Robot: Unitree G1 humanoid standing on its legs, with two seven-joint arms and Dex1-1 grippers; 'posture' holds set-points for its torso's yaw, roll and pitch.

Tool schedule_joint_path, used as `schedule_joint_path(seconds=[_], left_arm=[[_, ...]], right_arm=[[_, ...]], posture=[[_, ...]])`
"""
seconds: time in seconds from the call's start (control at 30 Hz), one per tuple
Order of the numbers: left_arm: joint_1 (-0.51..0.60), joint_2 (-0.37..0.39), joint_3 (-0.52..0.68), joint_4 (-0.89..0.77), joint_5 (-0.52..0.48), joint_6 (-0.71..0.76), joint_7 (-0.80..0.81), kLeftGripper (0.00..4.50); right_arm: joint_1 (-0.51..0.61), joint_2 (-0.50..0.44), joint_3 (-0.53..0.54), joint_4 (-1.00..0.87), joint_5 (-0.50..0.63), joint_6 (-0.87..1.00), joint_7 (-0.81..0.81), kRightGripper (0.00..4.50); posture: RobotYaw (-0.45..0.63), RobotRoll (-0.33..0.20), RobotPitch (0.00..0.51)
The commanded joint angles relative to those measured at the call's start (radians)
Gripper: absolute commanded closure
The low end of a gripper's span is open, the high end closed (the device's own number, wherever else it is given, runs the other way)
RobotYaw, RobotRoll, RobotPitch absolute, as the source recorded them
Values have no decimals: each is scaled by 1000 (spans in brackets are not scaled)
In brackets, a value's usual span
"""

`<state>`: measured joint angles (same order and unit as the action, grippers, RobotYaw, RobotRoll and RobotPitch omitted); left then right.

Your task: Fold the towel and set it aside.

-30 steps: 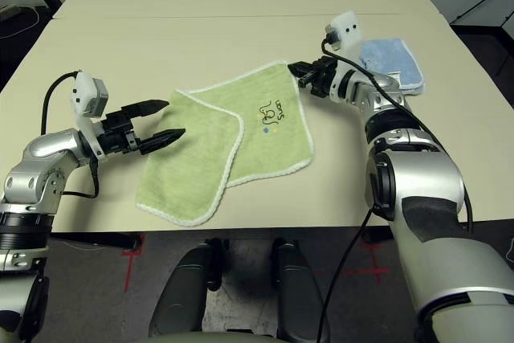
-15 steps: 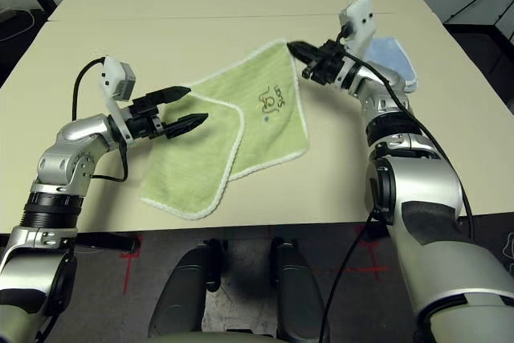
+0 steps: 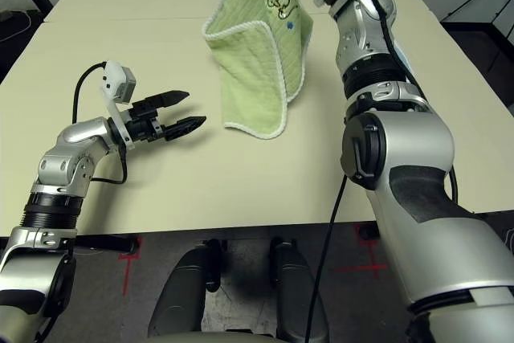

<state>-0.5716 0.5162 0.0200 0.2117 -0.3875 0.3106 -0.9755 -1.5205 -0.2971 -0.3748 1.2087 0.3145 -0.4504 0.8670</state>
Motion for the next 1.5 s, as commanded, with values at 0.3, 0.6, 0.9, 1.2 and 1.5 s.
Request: schedule_joint_path(seconds=[0.3, 0.6, 0.9, 1.2, 1.5], left_arm=[[8, -11, -15, 4, 16, -8, 0, 0], [-1, -22, -16, 14, 18, -4, 0, 0], [-29, -125, -40, -25, -4, 85, 70, 0], [-10, -162, -123, -130, 2, 250, 114, 0], [46, -233, -60, -294, -142, 592, 271, 0]], right_arm=[[-98, -45, -90, -18, 116, 0, 47, 4488], [-139, -50, -85, -11, 112, 8, -7, 4488], [-125, -31, 4, -18, 24, 26, -66, 4488], [-97, -18, 29, -15, 13, 37, -86, 4488], [-96, -13, 31, -7, 10, 33, -95, 4488]], posture=[[12, 0, 194], [14, 0, 196], [39, 0, 205], [43, 0, 211], [65, 0, 218]])
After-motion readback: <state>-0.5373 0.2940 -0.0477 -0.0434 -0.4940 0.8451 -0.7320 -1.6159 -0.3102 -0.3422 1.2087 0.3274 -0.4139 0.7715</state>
